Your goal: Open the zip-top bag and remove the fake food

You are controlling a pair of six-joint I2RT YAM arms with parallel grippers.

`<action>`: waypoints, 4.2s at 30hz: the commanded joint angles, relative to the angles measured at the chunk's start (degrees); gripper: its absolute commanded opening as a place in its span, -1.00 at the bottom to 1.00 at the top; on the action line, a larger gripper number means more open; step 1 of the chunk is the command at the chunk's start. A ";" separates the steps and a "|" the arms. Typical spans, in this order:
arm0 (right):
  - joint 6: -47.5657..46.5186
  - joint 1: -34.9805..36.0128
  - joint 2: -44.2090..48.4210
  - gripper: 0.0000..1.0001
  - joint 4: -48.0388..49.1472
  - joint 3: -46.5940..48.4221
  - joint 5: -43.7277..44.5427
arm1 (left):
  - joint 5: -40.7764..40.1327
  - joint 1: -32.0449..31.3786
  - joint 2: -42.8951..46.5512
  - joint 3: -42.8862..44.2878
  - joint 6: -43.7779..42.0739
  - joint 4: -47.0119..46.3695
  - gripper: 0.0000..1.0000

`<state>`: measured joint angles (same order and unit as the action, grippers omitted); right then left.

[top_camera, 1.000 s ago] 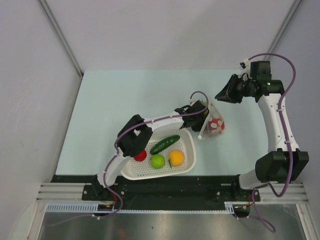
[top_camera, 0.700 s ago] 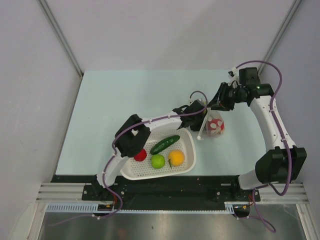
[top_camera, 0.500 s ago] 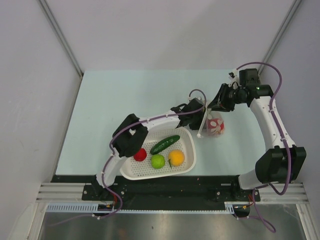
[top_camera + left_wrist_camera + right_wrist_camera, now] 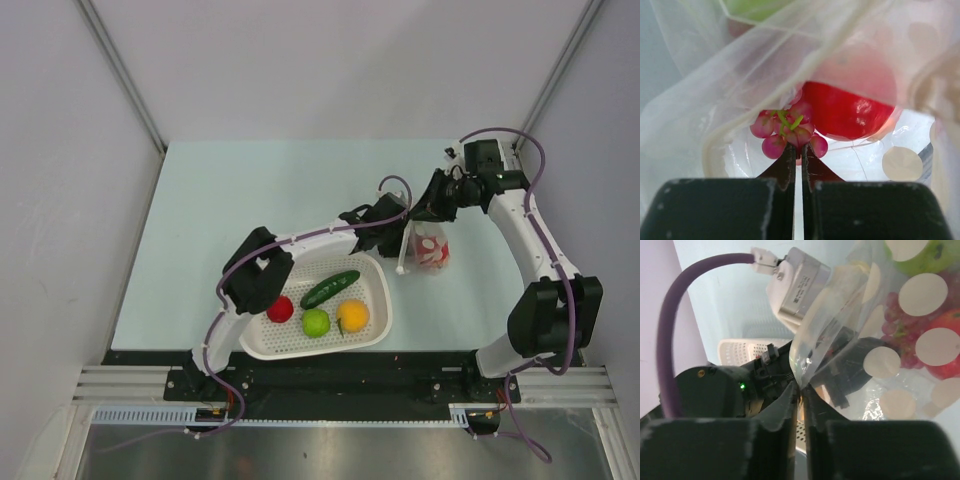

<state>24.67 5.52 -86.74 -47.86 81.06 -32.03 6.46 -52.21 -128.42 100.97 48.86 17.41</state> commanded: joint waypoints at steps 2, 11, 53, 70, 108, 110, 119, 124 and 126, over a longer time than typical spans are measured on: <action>-1.90 0.02 -0.10 -1.00 1.54 -0.11 2.23 | 0.66 0.35 7.65 -0.07 -4.11 -0.36 -1.00; -6.56 -0.07 2.71 -1.00 -1.10 -0.11 9.79 | 3.81 0.70 10.47 7.57 -13.08 10.52 -1.00; -9.46 -3.85 6.50 -1.00 -2.15 -2.83 11.38 | 5.40 5.01 52.92 -40.32 -16.52 19.25 -0.81; -4.98 -4.38 6.76 -1.00 -1.54 -2.83 5.58 | 18.91 4.04 37.94 -23.82 -15.74 -2.09 -0.15; 8.38 -9.47 8.25 -1.00 2.95 -2.83 -6.20 | 6.82 -1.67 -4.29 11.36 -15.46 6.67 0.35; 7.94 -9.39 8.52 -1.00 2.07 -2.83 -5.94 | 5.42 -1.85 -4.64 11.36 -14.68 6.59 0.35; 8.99 -8.51 8.69 -1.00 1.45 -2.92 -5.85 | 2.25 -3.16 -5.53 10.83 -8.09 5.45 0.79; 9.09 -8.16 8.26 -1.00 0.40 -2.92 -5.50 | 2.07 -3.87 -7.28 11.01 -5.19 2.99 0.79; 9.00 -8.24 8.08 -1.00 0.39 -2.83 -5.50 | 1.98 -4.22 -7.72 11.00 -3.34 1.76 0.77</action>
<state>33.01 -2.96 -80.25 -47.31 77.69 -36.82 10.02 -55.18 -134.15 111.13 41.30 21.41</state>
